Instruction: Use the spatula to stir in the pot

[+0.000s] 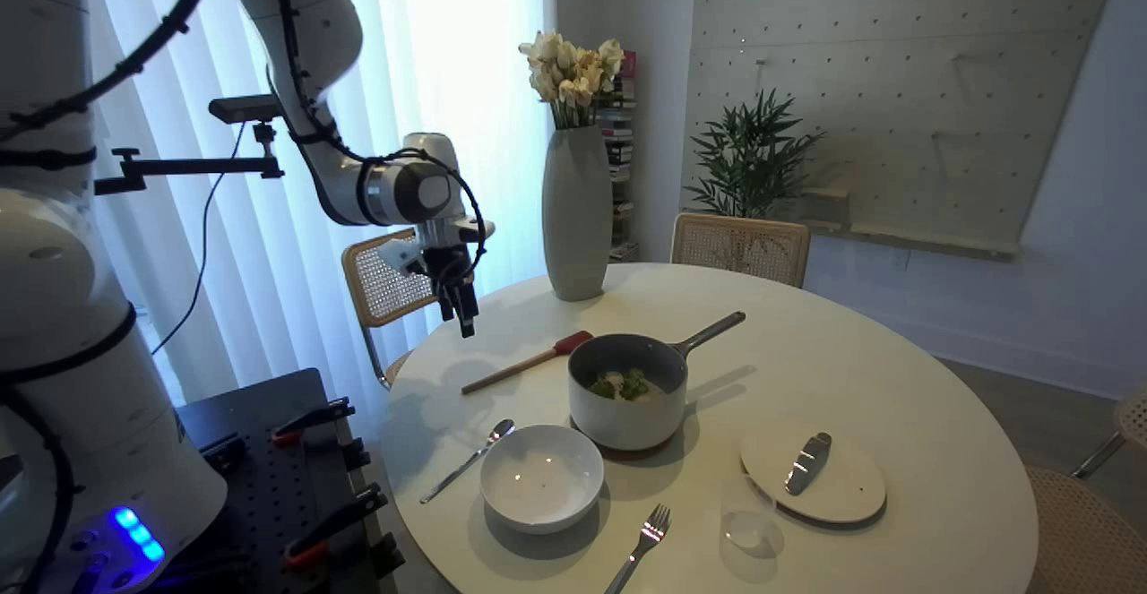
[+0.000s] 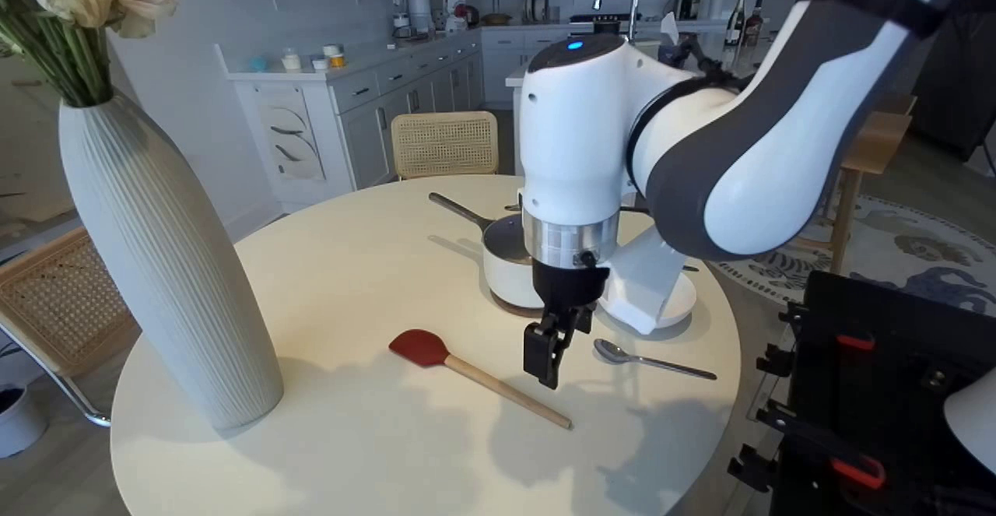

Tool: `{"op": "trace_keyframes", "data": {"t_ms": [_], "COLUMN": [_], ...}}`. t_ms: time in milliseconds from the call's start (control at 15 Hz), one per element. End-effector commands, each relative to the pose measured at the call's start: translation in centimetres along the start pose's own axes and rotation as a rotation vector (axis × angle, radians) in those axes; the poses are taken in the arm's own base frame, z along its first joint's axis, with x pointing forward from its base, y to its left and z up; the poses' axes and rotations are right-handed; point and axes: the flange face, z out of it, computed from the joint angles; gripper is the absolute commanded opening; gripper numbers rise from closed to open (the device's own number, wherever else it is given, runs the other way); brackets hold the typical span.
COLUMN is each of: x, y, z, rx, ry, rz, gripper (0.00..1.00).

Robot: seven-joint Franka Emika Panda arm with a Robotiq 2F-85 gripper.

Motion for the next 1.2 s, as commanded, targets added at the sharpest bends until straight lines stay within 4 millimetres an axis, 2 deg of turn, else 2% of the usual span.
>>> {"op": "trace_keyframes", "data": {"t_ms": [0, 1133], "x": [1.2, 1.8], "y": [-0.1, 0.8], "z": [2.7, 9.0], "rx": [0.008, -0.011], "ry": [-0.005, 0.102], "rz": [-0.017, 0.038], "gripper": [1.0, 1.0]}}
